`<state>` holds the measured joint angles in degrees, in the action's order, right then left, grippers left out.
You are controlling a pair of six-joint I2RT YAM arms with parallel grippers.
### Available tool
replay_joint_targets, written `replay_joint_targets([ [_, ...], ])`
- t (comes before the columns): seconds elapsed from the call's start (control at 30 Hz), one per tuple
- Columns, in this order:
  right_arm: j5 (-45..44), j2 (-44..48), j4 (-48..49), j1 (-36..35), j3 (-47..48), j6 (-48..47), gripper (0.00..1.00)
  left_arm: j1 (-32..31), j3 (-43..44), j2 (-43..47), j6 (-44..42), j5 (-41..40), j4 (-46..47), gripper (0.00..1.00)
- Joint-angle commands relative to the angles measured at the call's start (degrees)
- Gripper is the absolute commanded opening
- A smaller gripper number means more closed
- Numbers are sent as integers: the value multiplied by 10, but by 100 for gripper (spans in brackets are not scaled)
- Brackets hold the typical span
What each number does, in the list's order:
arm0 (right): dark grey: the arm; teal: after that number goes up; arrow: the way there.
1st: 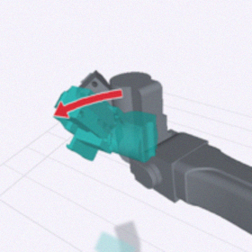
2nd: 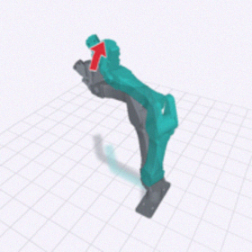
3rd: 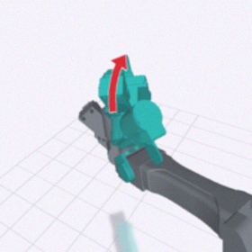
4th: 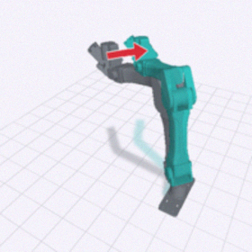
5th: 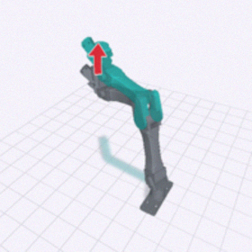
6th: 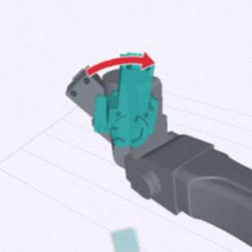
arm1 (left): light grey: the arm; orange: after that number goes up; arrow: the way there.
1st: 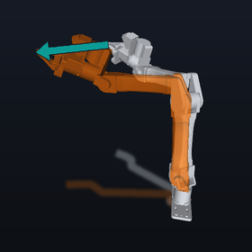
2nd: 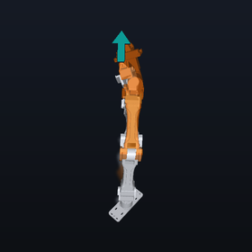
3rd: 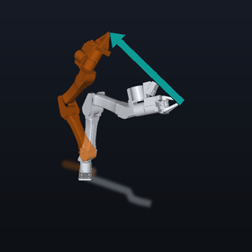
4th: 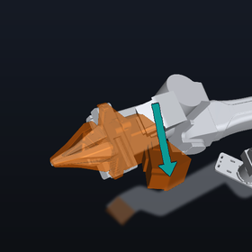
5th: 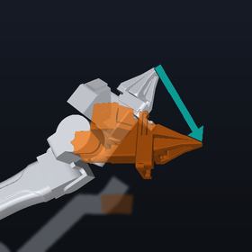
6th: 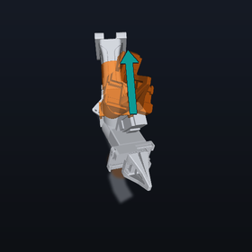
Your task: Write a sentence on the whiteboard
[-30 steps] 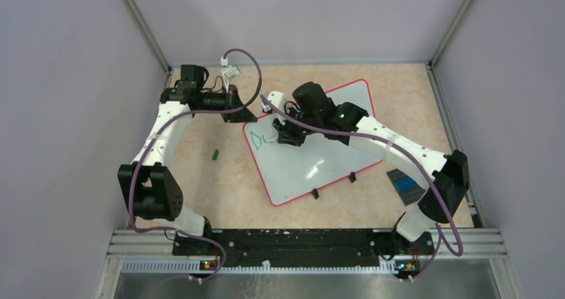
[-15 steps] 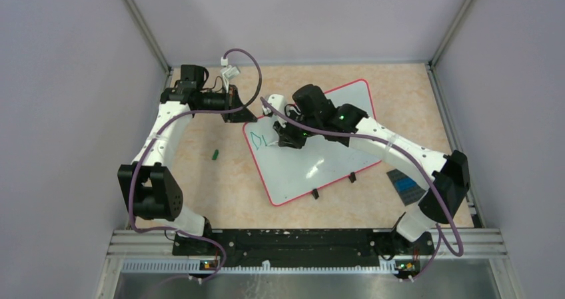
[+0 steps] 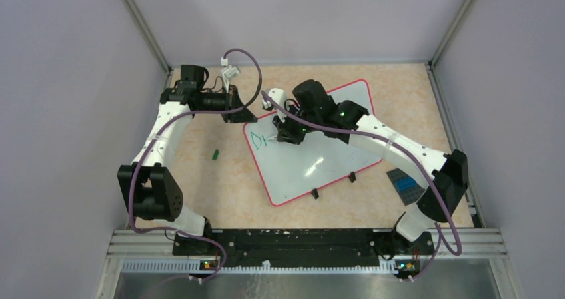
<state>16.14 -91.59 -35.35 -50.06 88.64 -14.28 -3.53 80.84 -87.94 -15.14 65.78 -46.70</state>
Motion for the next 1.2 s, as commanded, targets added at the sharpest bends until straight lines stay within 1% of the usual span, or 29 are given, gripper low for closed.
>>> replay_joint_targets([
  [0.0,-25,-6,13,13,30,4,0,-9,-9,16,4,5,-12,0],
  [0.27,-26,9,9,19,22,3,0,-9,-8,15,5,6,-12,0],
  [0.47,5,31,6,19,22,3,0,-9,-6,16,7,5,-12,0],
  [0.67,4,45,-5,19,14,-3,0,-9,-9,17,6,6,-11,0],
  [1.17,14,23,1,10,-7,-6,0,-9,-12,19,5,4,-11,0],
])
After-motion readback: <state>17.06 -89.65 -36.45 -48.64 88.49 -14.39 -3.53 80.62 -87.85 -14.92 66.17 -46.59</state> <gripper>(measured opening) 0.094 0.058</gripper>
